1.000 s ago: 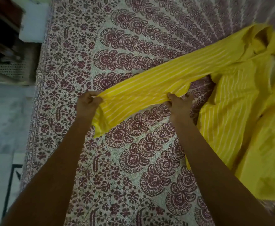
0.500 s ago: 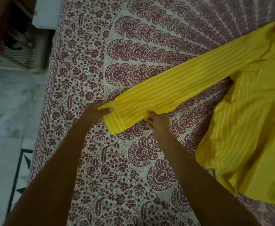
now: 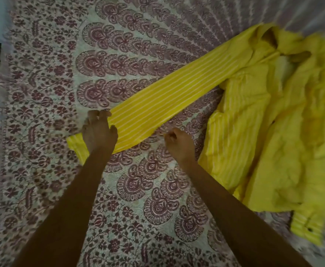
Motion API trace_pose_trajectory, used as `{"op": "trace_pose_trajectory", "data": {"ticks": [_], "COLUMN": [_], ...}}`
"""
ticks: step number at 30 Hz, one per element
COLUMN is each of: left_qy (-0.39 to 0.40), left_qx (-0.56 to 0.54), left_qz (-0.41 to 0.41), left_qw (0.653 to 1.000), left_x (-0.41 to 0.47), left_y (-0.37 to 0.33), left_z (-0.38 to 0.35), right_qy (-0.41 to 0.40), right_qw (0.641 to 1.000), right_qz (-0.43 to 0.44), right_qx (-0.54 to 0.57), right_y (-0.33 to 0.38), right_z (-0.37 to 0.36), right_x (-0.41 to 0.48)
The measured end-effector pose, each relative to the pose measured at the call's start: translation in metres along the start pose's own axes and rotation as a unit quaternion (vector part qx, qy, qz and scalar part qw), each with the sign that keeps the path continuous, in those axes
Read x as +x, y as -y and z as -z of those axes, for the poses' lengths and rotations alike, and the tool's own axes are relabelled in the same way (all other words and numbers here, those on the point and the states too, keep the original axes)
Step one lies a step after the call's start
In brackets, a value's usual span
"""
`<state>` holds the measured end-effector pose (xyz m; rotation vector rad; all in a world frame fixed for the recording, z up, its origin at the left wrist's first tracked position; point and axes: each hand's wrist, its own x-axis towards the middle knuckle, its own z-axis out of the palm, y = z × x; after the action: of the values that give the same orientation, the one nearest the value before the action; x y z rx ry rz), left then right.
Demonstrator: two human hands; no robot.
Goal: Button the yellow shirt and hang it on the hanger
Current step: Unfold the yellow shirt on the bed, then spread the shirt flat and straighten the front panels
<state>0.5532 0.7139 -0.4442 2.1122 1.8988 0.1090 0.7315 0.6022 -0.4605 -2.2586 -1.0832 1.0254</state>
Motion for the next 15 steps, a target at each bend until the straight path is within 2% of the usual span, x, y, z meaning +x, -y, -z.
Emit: {"op": "trace_pose_trajectory", "data": {"ticks": [2, 5, 7, 9, 10, 11, 13, 15], "left_qy": [0.044, 0.151, 0.254, 0.363, 0.393, 0.395, 0.322, 0.274], "left_qx": [-0.073, -0.161, -0.146, -0.118, -0.101, -0.075, -0.013, -0.004], "left_qz": [-0.049, -0.172, -0.23, -0.279, -0.298, -0.319, -0.347, -0.318], "left_qw": [0.995, 0.96, 0.928, 0.881, 0.864, 0.858, 0.881, 0.908], "left_x": [-0.011, -0.038, -0.06, -0.088, -0.101, -0.115, -0.14, -0.158], "left_y": [-0.031, -0.077, -0.1, -0.121, -0.128, -0.135, -0.145, -0.156], "left_z": [-0.013, -0.039, -0.054, -0.068, -0.073, -0.081, -0.093, -0.098], "right_qy": [-0.045, -0.106, -0.137, -0.163, -0.165, -0.151, -0.088, -0.051], "right_qw": [0.999, 0.992, 0.989, 0.985, 0.983, 0.979, 0.966, 0.954], "right_qz": [0.018, 0.043, 0.028, -0.032, -0.072, -0.12, -0.213, -0.255], "right_qx": [-0.012, -0.057, -0.056, -0.037, -0.043, -0.061, -0.119, -0.147], "right_y": [-0.022, -0.062, -0.088, -0.119, -0.133, -0.15, -0.182, -0.213], "right_z": [0.024, 0.06, 0.082, 0.101, 0.109, 0.116, 0.126, 0.135], "right_x": [-0.013, -0.039, -0.056, -0.071, -0.076, -0.082, -0.093, -0.106]}}
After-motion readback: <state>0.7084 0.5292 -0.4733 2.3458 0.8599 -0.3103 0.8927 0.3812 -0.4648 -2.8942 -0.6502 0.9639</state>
